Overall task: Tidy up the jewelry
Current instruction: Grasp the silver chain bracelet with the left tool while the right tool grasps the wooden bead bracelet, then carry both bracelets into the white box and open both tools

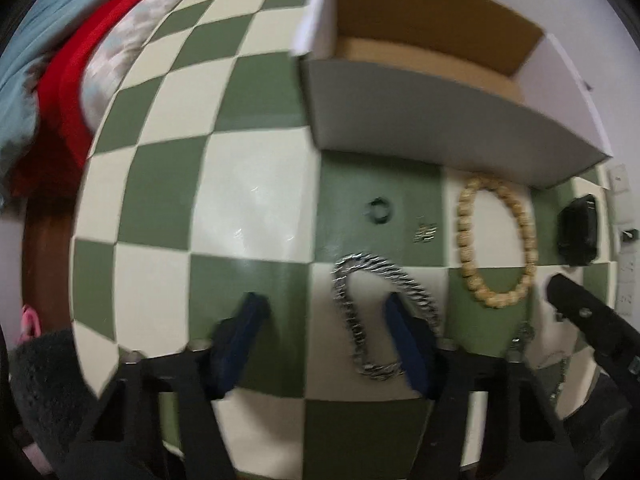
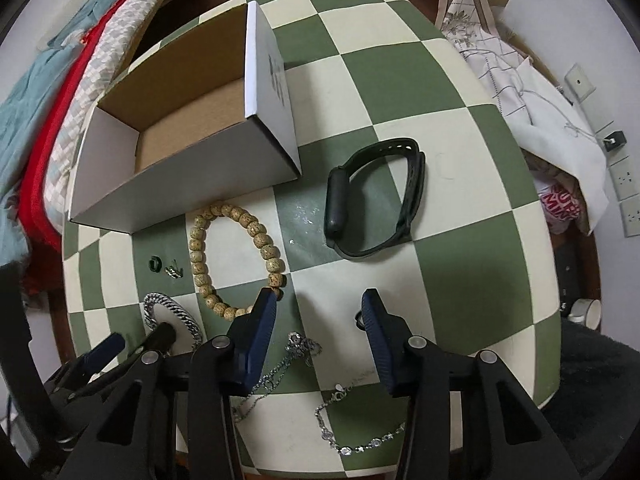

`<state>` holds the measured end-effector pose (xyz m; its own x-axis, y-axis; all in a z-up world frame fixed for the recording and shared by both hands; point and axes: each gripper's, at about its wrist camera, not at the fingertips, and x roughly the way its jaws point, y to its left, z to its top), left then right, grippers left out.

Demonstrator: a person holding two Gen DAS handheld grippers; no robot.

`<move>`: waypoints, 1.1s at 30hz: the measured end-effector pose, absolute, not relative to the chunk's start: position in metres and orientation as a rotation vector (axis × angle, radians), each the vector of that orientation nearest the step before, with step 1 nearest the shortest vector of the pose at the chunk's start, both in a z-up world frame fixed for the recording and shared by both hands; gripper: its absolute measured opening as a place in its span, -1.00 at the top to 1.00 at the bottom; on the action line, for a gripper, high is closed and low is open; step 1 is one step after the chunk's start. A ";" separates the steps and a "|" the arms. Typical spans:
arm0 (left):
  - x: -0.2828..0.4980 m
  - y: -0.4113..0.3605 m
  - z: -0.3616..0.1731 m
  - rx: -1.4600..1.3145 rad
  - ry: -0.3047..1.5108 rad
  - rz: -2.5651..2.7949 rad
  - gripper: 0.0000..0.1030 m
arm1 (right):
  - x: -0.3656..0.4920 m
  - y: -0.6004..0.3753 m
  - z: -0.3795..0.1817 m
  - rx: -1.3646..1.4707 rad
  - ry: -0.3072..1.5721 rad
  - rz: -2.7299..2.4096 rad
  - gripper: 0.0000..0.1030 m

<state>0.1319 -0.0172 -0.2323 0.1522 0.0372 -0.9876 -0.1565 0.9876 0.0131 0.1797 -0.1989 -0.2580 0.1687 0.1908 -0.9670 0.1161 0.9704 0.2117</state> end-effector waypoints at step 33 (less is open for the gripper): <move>0.116 -0.001 -0.125 -0.061 1.159 0.063 0.97 | 0.157 -0.166 -0.180 0.153 1.183 0.148 0.82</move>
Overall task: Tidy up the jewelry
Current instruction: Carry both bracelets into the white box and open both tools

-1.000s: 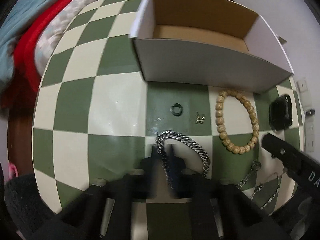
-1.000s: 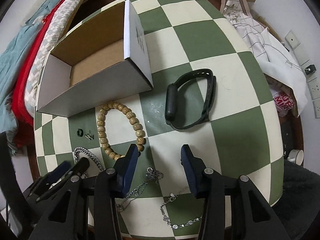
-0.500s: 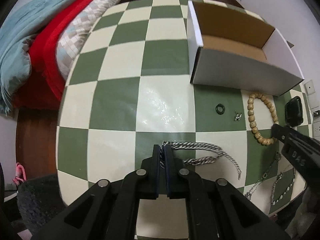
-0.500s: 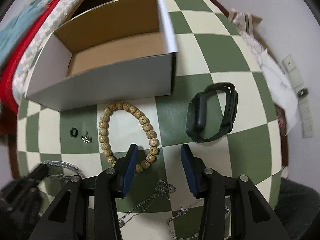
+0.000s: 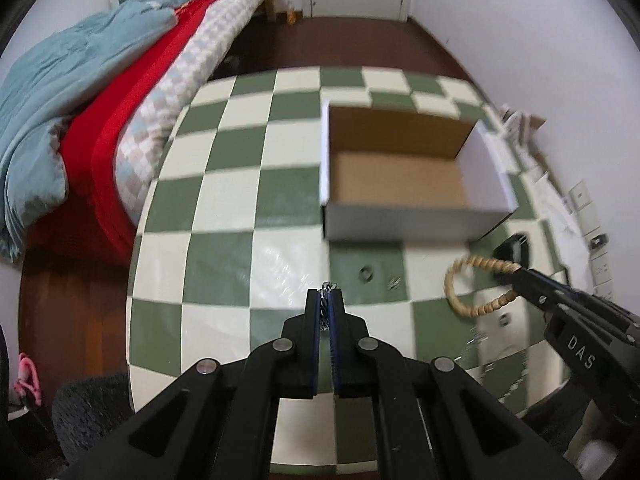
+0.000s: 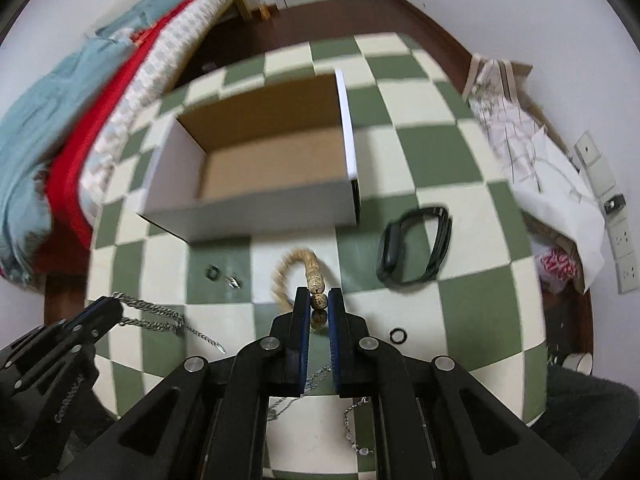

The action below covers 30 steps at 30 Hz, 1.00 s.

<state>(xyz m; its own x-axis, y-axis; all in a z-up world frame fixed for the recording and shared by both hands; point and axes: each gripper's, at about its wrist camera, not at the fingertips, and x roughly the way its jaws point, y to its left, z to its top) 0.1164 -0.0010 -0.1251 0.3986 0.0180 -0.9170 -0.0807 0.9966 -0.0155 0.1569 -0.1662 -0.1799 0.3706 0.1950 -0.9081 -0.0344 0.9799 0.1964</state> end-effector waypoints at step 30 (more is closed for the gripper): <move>0.283 0.006 -0.115 -0.278 1.226 -0.132 0.97 | 0.305 -0.155 -0.134 0.206 1.183 0.280 0.83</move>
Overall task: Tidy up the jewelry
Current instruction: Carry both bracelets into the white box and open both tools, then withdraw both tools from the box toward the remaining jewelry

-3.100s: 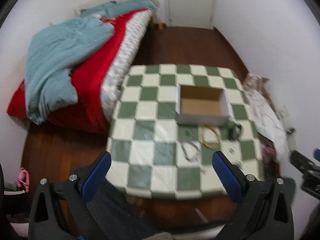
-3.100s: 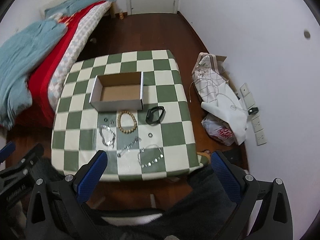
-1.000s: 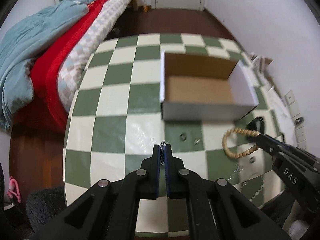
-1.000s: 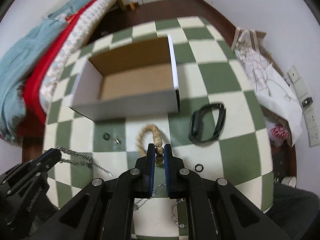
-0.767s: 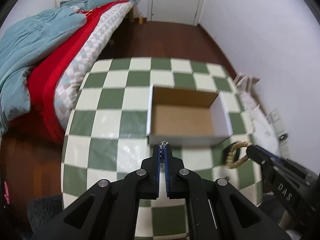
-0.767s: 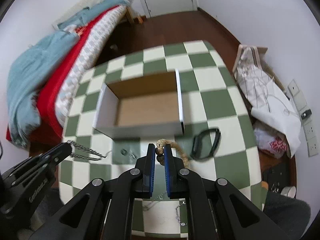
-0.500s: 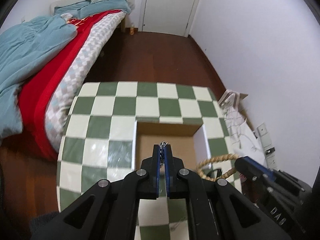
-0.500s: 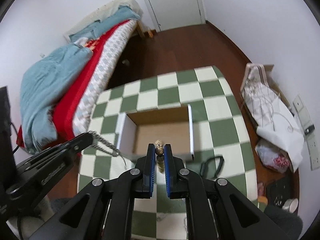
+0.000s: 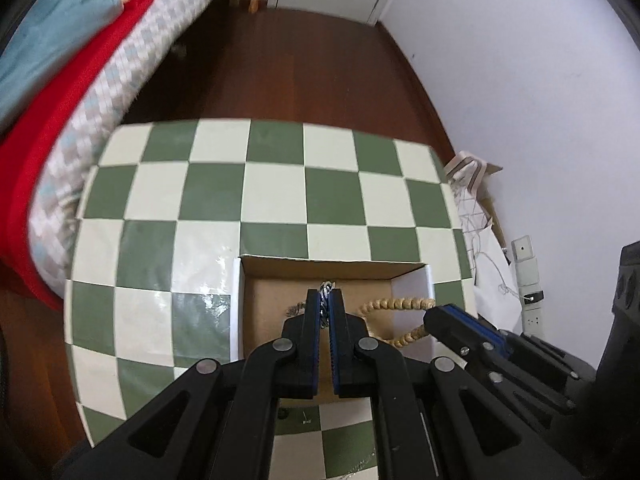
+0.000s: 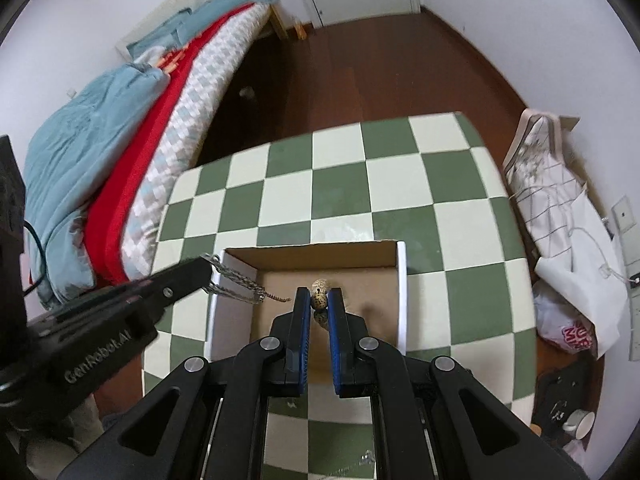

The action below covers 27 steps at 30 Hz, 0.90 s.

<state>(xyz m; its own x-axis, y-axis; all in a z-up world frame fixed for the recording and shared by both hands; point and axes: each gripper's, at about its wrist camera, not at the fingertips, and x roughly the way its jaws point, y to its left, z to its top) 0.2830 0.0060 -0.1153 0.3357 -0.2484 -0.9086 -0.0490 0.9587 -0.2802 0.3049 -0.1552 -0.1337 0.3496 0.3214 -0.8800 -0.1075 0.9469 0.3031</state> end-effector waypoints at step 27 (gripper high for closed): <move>0.248 0.033 -0.122 0.005 1.121 0.191 -1.00 | 0.288 -0.153 -0.165 -0.100 1.271 0.067 -0.91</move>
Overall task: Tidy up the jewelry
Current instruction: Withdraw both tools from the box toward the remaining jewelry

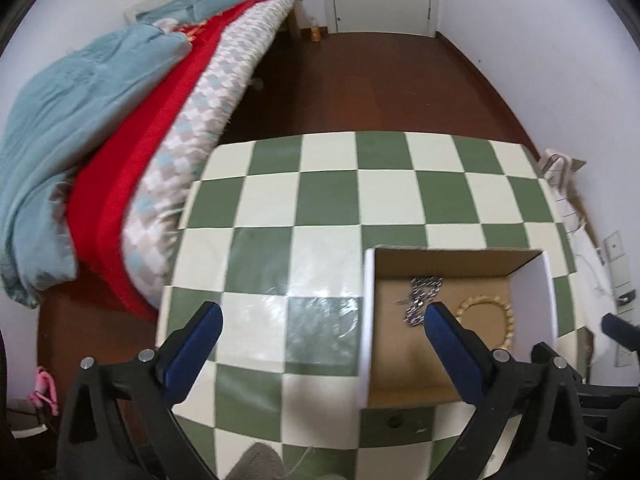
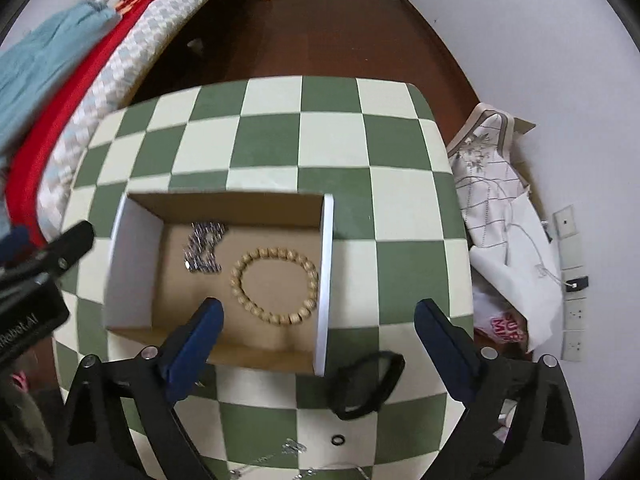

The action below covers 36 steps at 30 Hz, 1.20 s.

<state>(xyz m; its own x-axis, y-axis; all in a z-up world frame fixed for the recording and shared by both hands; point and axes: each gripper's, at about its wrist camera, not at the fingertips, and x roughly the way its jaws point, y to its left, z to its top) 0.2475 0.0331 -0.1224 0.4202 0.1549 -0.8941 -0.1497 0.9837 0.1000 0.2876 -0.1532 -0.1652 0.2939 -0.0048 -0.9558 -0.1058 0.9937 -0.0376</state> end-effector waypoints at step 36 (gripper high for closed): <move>0.102 0.029 -0.020 0.007 0.866 0.218 -1.00 | 0.140 -0.161 -0.039 -0.039 0.937 0.051 -1.00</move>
